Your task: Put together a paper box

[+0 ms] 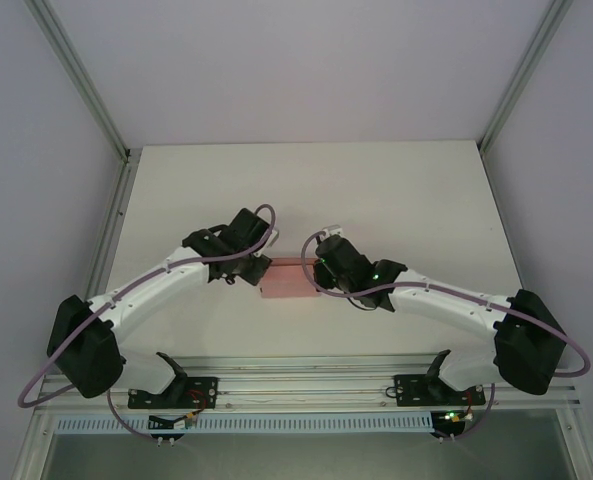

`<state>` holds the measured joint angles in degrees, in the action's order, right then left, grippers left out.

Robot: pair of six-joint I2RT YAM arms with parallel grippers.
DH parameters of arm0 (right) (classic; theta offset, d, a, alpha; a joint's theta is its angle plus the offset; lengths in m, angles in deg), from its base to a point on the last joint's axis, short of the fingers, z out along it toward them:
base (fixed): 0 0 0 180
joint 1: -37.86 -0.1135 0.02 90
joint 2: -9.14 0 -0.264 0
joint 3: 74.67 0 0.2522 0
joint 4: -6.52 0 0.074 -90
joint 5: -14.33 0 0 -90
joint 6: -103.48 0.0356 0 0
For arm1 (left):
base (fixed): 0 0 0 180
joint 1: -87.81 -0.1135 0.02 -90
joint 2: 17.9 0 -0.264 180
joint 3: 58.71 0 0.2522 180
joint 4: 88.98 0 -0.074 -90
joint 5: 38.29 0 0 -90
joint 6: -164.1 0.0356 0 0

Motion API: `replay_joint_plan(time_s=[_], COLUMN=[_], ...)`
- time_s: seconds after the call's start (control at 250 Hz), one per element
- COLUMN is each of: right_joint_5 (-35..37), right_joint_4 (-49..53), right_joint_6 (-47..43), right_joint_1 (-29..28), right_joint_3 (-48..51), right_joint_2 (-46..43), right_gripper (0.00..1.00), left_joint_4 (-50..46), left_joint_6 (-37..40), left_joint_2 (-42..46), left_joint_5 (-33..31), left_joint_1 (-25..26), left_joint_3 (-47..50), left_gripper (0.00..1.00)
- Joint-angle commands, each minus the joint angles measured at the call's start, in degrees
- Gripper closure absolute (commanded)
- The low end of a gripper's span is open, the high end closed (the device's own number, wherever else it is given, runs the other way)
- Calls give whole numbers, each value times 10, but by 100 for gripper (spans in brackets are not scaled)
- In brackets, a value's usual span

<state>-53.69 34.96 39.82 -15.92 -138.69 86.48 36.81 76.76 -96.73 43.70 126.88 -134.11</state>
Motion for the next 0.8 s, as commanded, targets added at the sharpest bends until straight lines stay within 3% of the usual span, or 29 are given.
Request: replay_joint_plan(time_s=[0.0,0.224,0.391,0.799], right_joint_5=[-8,24,57,66], right_joint_4=[21,47,55,63], right_joint_6=[8,24,43,65], right_joint_1=[-10,-25,-39,-51], right_joint_3=[-10,-33,-43,-43], right_joint_2=[14,25,41,50], right_gripper=[100,100,100,100], left_joint_4=[5,-20,-7,-114], left_joint_6=[-39,-154,-253,-290], left_joint_2=[-20,-43,-72,-128], left_joint_5=[26,31,127,140], left_joint_1=[0,0,0,-21], left_joint_3=[-3,-68,-84,-182], left_gripper=[100,100,100,100])
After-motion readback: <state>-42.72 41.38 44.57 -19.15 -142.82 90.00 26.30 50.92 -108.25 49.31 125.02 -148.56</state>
